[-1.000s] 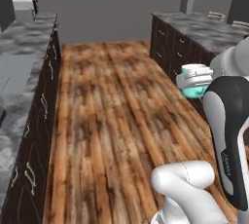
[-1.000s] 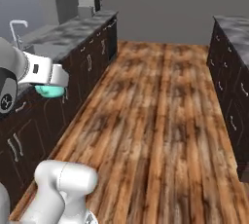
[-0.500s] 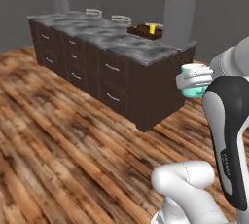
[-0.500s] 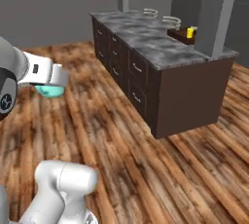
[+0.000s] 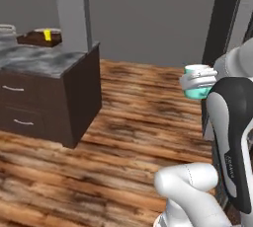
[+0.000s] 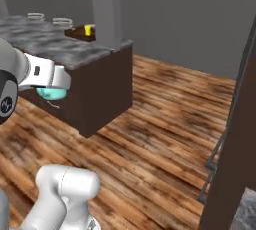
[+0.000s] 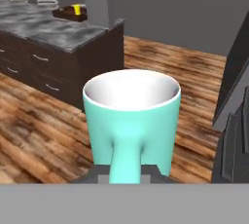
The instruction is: There is a tray on the dining counter. Grab the cup, mug, and pitcher and place them on the tray. The pitcher may be placed next to the tray if it cannot fit the tray.
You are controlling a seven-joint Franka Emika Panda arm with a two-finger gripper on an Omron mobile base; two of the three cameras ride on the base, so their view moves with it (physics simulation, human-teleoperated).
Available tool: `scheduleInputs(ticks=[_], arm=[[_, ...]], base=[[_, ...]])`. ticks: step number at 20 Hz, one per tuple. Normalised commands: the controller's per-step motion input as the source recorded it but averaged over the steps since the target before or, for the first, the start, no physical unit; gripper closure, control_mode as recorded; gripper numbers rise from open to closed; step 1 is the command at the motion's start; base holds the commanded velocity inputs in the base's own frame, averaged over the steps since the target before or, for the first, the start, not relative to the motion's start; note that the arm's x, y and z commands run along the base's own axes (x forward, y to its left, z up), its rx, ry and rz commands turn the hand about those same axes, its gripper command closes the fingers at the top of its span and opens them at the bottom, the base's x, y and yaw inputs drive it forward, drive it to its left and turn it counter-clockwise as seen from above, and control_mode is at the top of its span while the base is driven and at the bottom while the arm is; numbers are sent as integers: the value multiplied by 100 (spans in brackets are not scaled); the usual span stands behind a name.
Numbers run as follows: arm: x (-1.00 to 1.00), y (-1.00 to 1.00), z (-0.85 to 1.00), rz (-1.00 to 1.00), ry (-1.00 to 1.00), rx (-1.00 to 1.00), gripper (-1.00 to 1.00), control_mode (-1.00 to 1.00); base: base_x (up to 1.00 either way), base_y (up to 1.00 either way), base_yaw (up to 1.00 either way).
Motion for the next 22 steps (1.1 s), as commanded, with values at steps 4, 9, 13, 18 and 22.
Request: scheduleInputs(ticks=[4,9,13,18,22], arm=[[0,0,0,0,0,0,100,100],[0,0,0,0,0,0,100,100],[0,0,0,0,0,0,100,100],[0,0,0,0,0,0,100,100],[0,0,0,0,0,0,100,100]], base=[[9,51,-77],[8,68,-69],[13,100,-44],[47,93,-15],[83,53,-1]])
